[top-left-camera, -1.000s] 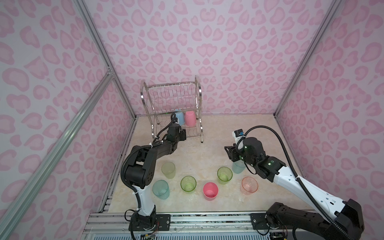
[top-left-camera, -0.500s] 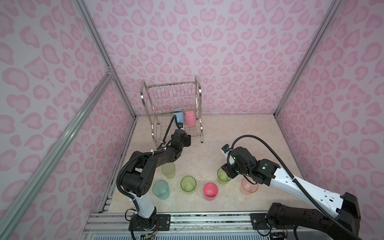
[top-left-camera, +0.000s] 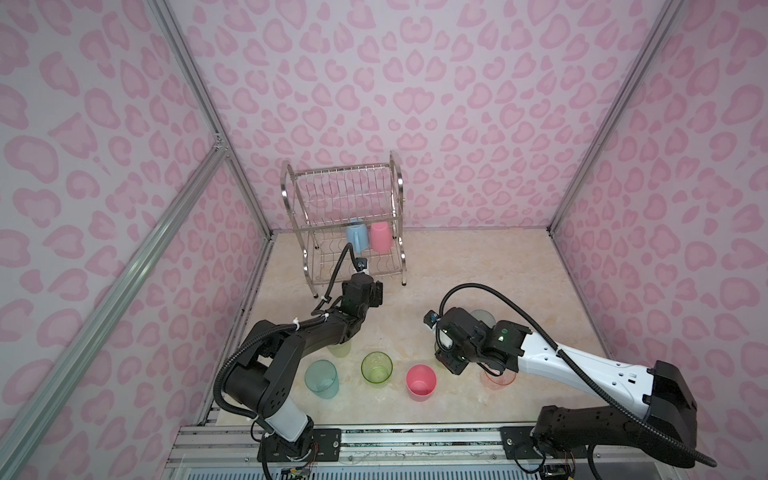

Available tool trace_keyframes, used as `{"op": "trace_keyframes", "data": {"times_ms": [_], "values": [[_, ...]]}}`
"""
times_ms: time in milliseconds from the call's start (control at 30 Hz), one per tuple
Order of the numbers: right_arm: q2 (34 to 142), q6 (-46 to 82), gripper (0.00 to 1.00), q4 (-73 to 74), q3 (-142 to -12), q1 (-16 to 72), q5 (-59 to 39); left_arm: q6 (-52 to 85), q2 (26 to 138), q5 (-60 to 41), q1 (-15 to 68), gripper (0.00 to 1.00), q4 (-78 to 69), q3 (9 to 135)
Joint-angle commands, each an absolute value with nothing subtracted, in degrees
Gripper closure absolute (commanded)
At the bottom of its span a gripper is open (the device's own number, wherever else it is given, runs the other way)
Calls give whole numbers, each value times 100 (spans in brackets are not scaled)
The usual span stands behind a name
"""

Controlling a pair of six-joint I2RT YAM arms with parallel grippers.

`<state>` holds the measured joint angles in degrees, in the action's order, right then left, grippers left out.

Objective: Load the cups into the dish rack
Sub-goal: 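Grip the rim of the light green cup with the right gripper and lift it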

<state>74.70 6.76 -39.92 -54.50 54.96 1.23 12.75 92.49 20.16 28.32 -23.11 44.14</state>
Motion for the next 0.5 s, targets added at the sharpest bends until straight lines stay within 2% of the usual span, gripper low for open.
{"op": "trace_keyframes", "data": {"times_ms": [0, 300, 467], "values": [[7726, 537, 47, -4300, -5608, 5523, 15, 1398, 9085, 2136, 2848, 23, -2481, 4298], [8313, 440, 57, -4388, -5817, 5583, 6, 1455, 8992, 2118, 2874, 23, -2531, 4119], [8500, 415, 69, -4377, -5814, 5585, -62, 1452, 8962, 2092, 2878, 23, -2555, 4090]]}}
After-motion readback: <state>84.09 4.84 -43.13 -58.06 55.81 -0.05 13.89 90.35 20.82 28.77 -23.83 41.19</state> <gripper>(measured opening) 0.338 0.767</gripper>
